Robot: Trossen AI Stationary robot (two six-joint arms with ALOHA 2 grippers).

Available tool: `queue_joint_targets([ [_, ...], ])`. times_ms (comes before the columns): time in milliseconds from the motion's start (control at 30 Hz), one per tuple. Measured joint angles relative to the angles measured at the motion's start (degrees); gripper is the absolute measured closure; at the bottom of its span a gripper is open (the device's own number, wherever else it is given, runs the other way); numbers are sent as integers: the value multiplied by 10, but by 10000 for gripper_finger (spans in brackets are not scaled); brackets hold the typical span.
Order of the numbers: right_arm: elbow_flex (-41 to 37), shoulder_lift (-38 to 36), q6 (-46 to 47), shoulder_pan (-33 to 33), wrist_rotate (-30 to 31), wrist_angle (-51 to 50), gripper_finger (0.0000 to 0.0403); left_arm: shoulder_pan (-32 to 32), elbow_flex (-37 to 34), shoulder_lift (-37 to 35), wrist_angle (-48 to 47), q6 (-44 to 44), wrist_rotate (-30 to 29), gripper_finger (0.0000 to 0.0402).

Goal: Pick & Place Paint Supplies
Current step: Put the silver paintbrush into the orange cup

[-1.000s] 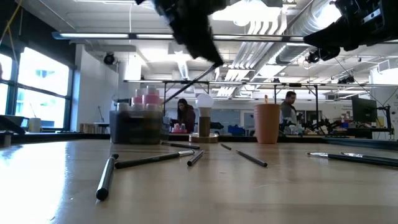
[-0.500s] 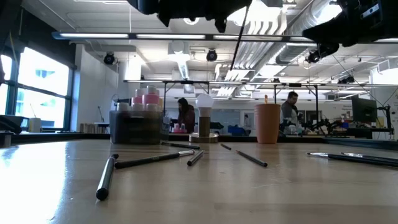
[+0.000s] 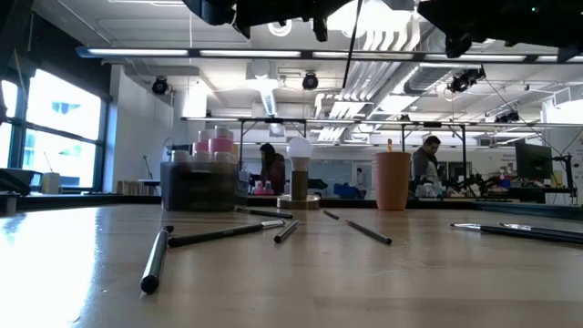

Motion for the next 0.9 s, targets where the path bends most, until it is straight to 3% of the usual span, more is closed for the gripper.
queue_joint_targets([
  [233, 0, 118, -31, 0, 4, 137, 315, 0, 0, 0, 2, -27, -4, 401],
  [433, 0, 209, -34, 0, 54, 258, 248, 0, 0, 0, 0, -28, -14, 401],
  [567, 6, 256, -42, 0, 58, 307, 233, 0, 0, 0, 0, -27, -14, 401],
  [900, 84, 351, -42, 0, 89, 305, 231, 0, 0, 0, -1, -28, -13, 401],
])
